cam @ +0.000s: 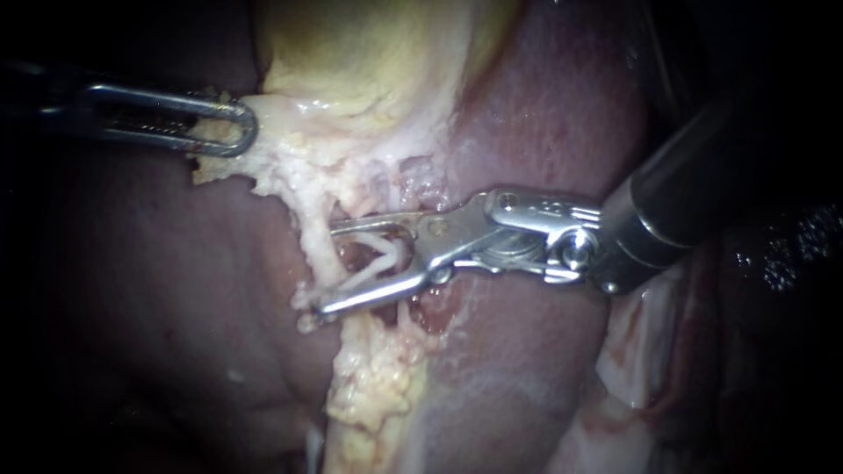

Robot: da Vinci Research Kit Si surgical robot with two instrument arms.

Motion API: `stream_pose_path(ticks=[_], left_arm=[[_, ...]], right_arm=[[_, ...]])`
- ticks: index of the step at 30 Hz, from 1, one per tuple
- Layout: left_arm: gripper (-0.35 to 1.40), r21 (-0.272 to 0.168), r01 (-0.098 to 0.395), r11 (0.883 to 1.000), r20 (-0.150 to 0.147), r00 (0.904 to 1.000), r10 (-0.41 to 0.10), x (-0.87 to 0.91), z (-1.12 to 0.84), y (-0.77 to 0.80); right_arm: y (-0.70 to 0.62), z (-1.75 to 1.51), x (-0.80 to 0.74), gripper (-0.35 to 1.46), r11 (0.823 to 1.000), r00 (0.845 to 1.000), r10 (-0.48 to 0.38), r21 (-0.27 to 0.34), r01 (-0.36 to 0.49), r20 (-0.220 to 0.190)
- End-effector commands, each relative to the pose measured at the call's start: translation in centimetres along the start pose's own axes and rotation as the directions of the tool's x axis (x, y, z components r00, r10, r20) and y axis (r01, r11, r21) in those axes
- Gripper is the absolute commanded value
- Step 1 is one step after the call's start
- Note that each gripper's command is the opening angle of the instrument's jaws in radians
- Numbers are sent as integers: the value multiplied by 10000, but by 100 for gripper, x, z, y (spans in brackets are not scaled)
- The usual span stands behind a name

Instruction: Clipping third clip left tube

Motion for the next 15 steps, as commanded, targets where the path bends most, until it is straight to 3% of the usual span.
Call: stream_pose_path(ticks=[1, 10, 15], left_arm=[[-35, 3, -5, 10000, 8, 10000, 5, 0, 0, 0], [-35, 17, -24, 10000, 70, 10000, 24, -2, 2, -2], [-35, 17, -25, 10000, 70, 10000, 25, -2, 2, -2]], right_arm=[[0, 4, 0, 48, 10000, 10000, 70, -3, -70, -58], [5, 25, 11, 48, 9977, 9977, 552, -362, -566, -383], [-2, 23, 30, 49, 9961, 9963, 704, -491, -728, -492]])
